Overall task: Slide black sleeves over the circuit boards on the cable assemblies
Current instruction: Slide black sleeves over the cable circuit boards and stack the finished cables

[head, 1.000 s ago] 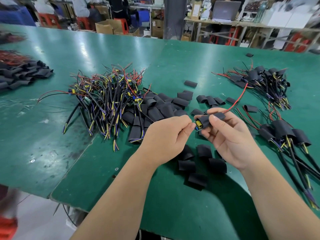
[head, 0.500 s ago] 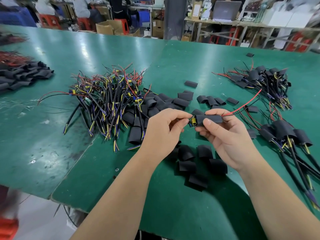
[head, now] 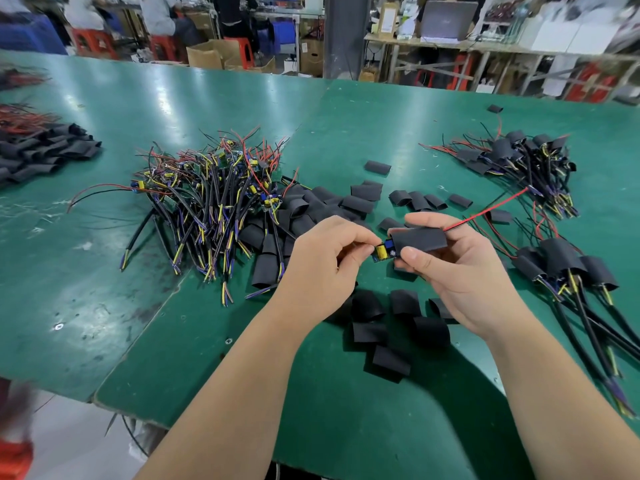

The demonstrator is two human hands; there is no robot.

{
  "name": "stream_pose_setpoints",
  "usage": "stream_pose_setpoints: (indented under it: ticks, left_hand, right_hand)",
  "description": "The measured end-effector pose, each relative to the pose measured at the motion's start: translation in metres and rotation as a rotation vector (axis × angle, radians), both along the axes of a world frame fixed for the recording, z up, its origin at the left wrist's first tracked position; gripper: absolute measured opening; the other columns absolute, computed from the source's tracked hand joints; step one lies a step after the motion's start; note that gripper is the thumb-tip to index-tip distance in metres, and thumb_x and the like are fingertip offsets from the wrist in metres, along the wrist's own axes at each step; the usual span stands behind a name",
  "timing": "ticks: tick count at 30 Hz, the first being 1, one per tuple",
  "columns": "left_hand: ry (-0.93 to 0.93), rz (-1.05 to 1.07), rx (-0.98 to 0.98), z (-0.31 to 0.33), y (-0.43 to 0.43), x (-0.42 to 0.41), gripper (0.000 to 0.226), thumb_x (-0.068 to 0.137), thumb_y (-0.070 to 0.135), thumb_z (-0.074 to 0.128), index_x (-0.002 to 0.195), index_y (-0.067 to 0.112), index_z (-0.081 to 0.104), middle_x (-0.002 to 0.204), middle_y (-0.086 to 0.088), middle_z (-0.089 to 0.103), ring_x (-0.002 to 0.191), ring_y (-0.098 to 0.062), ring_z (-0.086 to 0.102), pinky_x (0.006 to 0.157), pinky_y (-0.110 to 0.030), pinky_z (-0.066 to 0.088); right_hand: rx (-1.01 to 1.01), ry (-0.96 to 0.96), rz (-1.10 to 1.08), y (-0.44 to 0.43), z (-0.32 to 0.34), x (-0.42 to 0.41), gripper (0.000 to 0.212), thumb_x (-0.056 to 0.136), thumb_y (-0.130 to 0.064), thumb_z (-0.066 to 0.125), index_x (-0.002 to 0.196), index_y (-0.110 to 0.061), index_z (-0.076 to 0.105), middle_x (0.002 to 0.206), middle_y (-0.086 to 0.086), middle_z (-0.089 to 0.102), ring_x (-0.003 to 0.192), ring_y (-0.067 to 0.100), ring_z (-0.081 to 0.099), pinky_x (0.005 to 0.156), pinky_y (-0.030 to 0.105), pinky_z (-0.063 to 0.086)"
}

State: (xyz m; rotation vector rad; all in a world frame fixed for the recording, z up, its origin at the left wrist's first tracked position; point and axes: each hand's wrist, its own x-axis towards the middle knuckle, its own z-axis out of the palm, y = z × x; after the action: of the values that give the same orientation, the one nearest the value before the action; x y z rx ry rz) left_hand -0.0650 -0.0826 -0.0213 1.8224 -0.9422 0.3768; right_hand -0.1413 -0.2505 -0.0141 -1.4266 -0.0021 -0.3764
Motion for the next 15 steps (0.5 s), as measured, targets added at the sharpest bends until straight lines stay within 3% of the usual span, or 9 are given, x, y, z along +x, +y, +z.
stream_pose_setpoints:
  ticks: [4,7,11,15]
  left_hand:
    - [0.007,-0.049,-0.025,0.0022,-0.0004,-0.0047,0.012,0.082,0.017,0.070,0.093,0.013,0.069,0.088,0.012,0.056,0.075,-0.001,0.053,0.064,-0.009,0.039]
    - [0.020,-0.056,-0.010,0.0002,-0.0020,-0.0058,0.023,0.076,0.019,0.077,0.096,0.016,0.067,0.086,0.019,0.055,0.079,0.004,0.053,0.068,-0.005,0.038]
    - [0.131,-0.108,-0.027,-0.0016,-0.0028,-0.0047,0.019,0.081,0.019,0.071,0.099,0.022,0.067,0.093,0.014,0.069,0.088,-0.004,0.064,0.076,-0.023,0.052]
    - [0.211,-0.137,-0.062,-0.0021,-0.0026,-0.0027,0.020,0.082,0.018,0.070,0.100,0.026,0.065,0.095,0.011,0.070,0.084,-0.019,0.066,0.074,-0.042,0.053]
  right_hand:
    - [0.082,-0.027,0.022,-0.0010,0.0035,-0.0008,0.044,0.063,-0.019,0.078,0.105,-0.014,0.065,0.105,0.012,0.071,0.076,0.022,0.067,0.075,0.031,0.055]
    - [0.144,-0.025,0.038,-0.0002,0.0021,-0.0002,0.048,0.064,-0.014,0.075,0.109,-0.012,0.062,0.100,0.011,0.072,0.074,0.020,0.066,0.072,0.028,0.055]
    - [0.212,-0.031,0.085,0.0031,-0.0005,0.0003,0.046,0.072,-0.004,0.066,0.114,-0.018,0.055,0.107,0.016,0.070,0.076,0.021,0.064,0.072,0.027,0.052]
    - [0.250,-0.036,0.147,0.0041,0.0006,0.0005,0.037,0.074,-0.011,0.070,0.109,-0.012,0.059,0.113,0.016,0.068,0.076,0.018,0.066,0.076,0.025,0.054]
